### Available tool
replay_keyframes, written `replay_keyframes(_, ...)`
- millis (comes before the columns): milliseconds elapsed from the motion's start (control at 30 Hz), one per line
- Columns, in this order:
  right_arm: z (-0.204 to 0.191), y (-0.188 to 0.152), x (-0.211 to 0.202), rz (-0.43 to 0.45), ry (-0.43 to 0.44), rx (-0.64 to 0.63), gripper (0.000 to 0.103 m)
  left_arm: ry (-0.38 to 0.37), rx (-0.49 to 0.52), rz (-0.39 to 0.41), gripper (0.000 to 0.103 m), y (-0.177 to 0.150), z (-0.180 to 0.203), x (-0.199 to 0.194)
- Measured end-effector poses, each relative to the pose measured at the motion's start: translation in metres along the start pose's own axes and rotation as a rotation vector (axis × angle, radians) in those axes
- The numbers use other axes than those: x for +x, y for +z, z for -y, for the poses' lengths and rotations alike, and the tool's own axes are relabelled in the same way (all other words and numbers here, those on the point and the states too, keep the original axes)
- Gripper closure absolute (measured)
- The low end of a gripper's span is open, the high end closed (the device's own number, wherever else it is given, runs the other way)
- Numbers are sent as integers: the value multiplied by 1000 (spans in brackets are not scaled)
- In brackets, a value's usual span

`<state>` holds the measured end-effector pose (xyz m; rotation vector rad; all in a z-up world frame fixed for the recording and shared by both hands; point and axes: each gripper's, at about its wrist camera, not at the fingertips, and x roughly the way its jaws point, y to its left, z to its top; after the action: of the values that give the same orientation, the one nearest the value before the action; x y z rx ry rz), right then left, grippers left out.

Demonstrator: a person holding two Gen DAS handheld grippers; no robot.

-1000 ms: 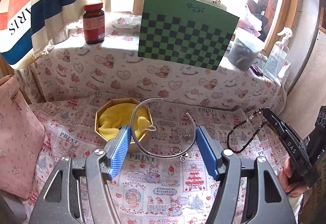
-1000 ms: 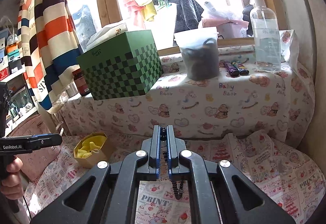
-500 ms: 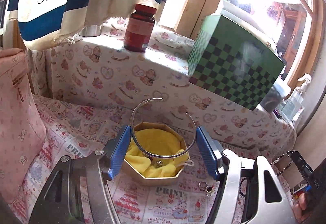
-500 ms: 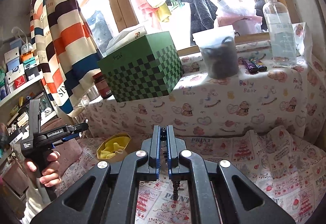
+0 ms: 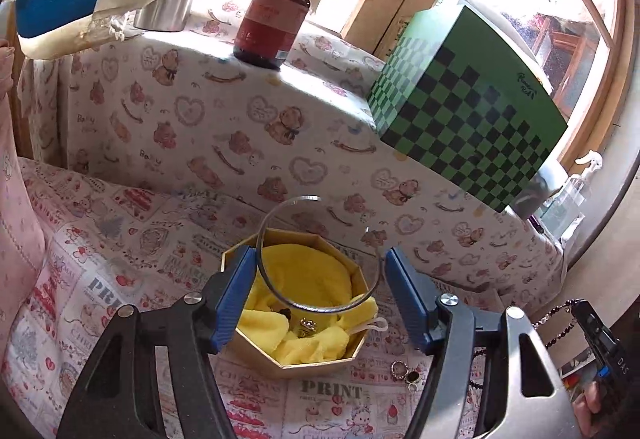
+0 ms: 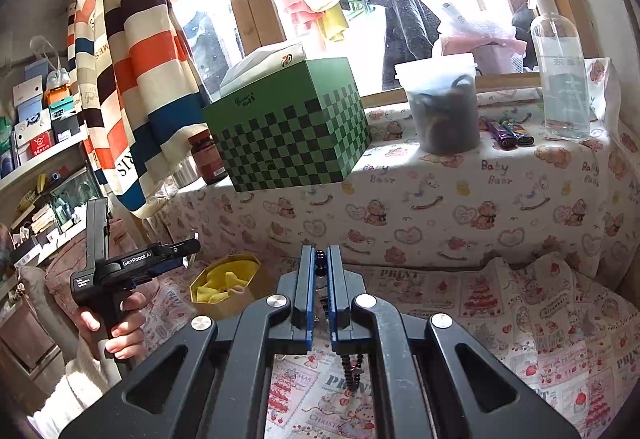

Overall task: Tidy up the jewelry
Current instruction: 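Lower the silver bangle into the yellow-lined box and open the left gripper, then lower the black bead necklace into the box and open the right gripper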

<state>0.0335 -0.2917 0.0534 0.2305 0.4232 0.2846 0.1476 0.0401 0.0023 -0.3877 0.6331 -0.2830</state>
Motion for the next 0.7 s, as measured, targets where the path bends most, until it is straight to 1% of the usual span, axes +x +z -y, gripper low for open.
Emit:
replay_keyframes(33,0,0,1,-1,0,0,97,-2,15,6,22,0,3,-2)
replay_keyframes(133,-1,-2,2,-3,-9,-6,97,22,58,69,19,-1,10,-20)
replay_keyframes(233,-3,-3,3,-7,-6,-9,97,32,73,152,17,-1,14,-47)
replay_keyframes(333,-8,-2,0,5,-4,-27,97,86,102,246,9,-1,21,-74)
replay_keyframes(367,-9,-1,-1,11,2,-26,97,108,110,277,8,-1,23,-82)
replay_keyframes(433,-13,-1,-1,11,11,-21,97,118,113,320,6,0,24,-92)
replay_keyframes(500,-19,-3,3,-1,8,-35,97,127,97,331,4,2,21,-95)
replay_keyframes(600,-30,-2,10,-4,-20,-81,97,130,58,316,4,4,14,-93)
replay_keyframes(700,-39,5,14,-7,-11,-85,97,146,34,309,4,6,8,-92)
